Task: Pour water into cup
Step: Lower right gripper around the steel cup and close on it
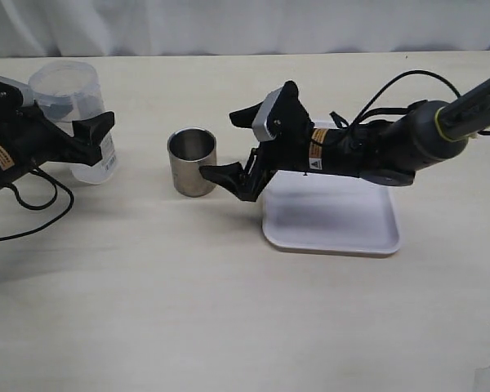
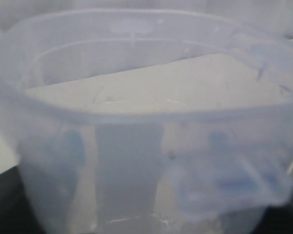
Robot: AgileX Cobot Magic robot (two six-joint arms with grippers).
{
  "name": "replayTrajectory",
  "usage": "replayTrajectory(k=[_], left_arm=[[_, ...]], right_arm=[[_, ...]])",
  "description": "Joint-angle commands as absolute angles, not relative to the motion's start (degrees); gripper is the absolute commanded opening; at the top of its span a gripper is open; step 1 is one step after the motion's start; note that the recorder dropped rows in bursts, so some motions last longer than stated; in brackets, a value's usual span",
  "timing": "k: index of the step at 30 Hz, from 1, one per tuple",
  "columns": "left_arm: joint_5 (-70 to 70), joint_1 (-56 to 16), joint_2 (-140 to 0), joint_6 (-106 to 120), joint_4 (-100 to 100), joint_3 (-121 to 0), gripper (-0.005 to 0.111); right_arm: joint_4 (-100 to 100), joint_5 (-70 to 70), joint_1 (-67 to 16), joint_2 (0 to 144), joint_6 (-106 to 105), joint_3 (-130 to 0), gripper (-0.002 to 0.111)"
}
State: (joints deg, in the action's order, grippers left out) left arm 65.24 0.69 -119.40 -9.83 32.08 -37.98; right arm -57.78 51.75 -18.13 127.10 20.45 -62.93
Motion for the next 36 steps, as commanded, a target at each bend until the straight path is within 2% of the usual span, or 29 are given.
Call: replayTrajectory(k=[1,15,36], left_arm=[[64.13,0.58,-119.59,-10.87,32.94,-38.06,0.0],[64.13,0.58,-119.59,-10.87,32.94,-38.06,0.0],[64.76,0.58,-119.59,-10.99,33.85,-38.06,0.0]], right_arm=[[-58.11,50.93,-18.55,130.1,24.53,-66.6,0.11],[-60.92,50.93,-21.88,136.25,29.15,-73.93,0.11],[-58.87,52.43,-23.66,140.34,29.16,-77.91,0.11]])
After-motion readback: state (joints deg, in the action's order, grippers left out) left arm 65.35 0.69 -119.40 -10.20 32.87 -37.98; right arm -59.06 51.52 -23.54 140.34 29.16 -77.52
